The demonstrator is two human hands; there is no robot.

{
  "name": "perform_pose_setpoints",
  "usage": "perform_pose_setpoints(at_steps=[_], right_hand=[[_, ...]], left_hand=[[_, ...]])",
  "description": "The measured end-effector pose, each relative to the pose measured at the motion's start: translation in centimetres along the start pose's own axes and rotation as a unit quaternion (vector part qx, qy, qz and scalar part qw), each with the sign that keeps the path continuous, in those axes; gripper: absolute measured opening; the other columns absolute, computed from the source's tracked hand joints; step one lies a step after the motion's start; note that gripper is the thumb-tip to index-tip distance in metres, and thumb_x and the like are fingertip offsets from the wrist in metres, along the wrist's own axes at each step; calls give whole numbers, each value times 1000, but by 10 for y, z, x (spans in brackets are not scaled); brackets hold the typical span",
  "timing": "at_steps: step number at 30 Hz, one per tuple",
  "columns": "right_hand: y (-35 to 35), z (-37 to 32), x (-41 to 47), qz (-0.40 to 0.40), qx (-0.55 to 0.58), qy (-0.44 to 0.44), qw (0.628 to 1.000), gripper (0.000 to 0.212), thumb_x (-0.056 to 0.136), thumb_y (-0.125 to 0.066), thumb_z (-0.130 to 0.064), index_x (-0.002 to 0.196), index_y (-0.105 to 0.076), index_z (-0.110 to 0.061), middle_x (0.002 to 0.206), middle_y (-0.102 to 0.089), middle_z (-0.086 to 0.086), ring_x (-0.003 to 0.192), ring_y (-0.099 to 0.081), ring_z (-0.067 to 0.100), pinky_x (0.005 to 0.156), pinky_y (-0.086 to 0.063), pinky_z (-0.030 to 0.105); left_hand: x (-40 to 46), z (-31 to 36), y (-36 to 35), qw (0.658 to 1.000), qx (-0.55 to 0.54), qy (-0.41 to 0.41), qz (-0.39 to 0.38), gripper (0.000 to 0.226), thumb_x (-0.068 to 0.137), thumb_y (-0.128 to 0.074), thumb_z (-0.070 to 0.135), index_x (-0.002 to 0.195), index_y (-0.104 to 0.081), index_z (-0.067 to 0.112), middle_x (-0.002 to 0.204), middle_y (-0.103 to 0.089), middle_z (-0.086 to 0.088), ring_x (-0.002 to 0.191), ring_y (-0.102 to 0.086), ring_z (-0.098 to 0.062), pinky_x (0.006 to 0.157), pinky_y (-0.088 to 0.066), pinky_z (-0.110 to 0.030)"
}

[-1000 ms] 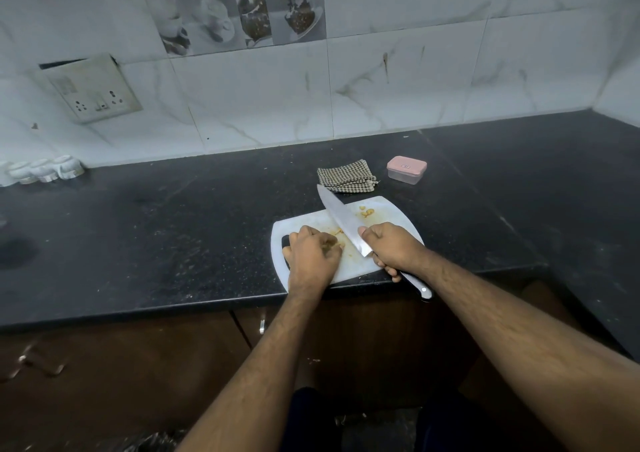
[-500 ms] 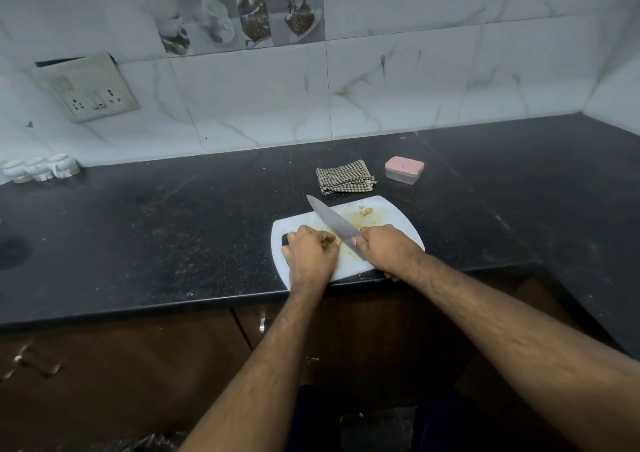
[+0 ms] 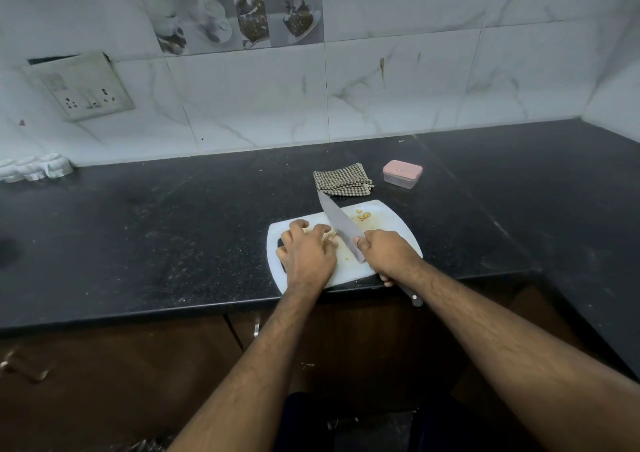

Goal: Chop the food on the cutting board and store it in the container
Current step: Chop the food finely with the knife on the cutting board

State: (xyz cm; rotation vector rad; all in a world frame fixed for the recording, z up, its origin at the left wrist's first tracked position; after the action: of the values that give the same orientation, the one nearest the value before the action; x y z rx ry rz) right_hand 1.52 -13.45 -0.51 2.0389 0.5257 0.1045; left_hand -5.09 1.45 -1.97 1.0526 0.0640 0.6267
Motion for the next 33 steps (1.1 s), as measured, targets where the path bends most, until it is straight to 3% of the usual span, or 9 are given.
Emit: perform_pose_setpoints(at_steps=[5,10,13,16,21,25,30,33], right_hand=[[-2,7,3,-4,112,-30,993,40,106,-36,-47,105,-58,-13,67,-62,5,37,-52,13,37,-46,24],[-2,9,4,-3,136,-37,990,41,105,-38,-49,108,-59,-14,69,-64,5,38,-53,13,39,-47,25],[-2,10,4,-1,146,-41,988,40,105,-39,-49,109,-59,-14,70,-64,5,38,-52,12,39,-47,25],[-3,11,5,-1,156,-48,987,40,105,-40,-49,110,-60,-14,70,-64,4,38,-52,12,39,-47,25],[-3,12,5,2,169,-49,984,40,105,-40,-48,112,-60,-14,71,-64,4,40,-52,12,39,-48,25],[-3,13,7,3,182,-43,982,41,105,-41,-47,118,-61,-14,71,-65,5,40,-52,12,40,-48,26],[-4,12,6,4,180,-41,983,40,105,-42,-47,125,-60,-17,72,-65,4,40,-52,12,41,-48,25],[-5,13,7,6,181,-39,983,41,105,-42,-47,121,-61,-15,70,-65,4,39,-52,12,41,-48,26]], left_hand=[[20,1,-5,1000,-4,22,-20,22,98,-60,31,115,-74,32,130,-50,0,123,-38,-22,104,-31,-45],[36,3,-6,998,-29,52,-32,11,89,-75,40,95,-79,31,123,-56,0,122,-41,-24,94,-30,-44],[41,3,-6,996,-45,71,-40,3,86,-78,32,84,-79,29,122,-57,1,122,-41,-24,96,-31,-47],[43,1,-8,994,-61,84,-41,10,85,-75,26,76,-77,25,115,-60,3,118,-43,-22,94,-32,-46],[44,-14,-4,994,-55,87,-24,15,90,-70,24,75,-75,23,110,-64,1,118,-44,-23,91,-31,-44],[40,-31,7,994,-35,101,-10,11,91,-71,26,80,-76,26,117,-64,1,121,-43,-25,100,-33,-49],[36,-34,15,994,-44,96,-13,13,98,-66,26,94,-78,27,125,-63,0,123,-41,-24,98,-31,-47],[34,-25,16,996,-53,66,-13,24,100,-58,17,92,-75,31,122,-64,5,120,-42,-21,93,-29,-43]])
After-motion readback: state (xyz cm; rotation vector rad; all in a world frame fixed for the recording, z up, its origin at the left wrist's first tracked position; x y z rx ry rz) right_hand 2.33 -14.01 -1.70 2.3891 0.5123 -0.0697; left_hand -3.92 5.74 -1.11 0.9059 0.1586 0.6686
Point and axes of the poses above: each hand's wrist, its own x-axis towards the middle knuckle, its own y-axis out of the back of the hand, z = x × y, the point moved 4 cm from there along x, towards the middle knuckle
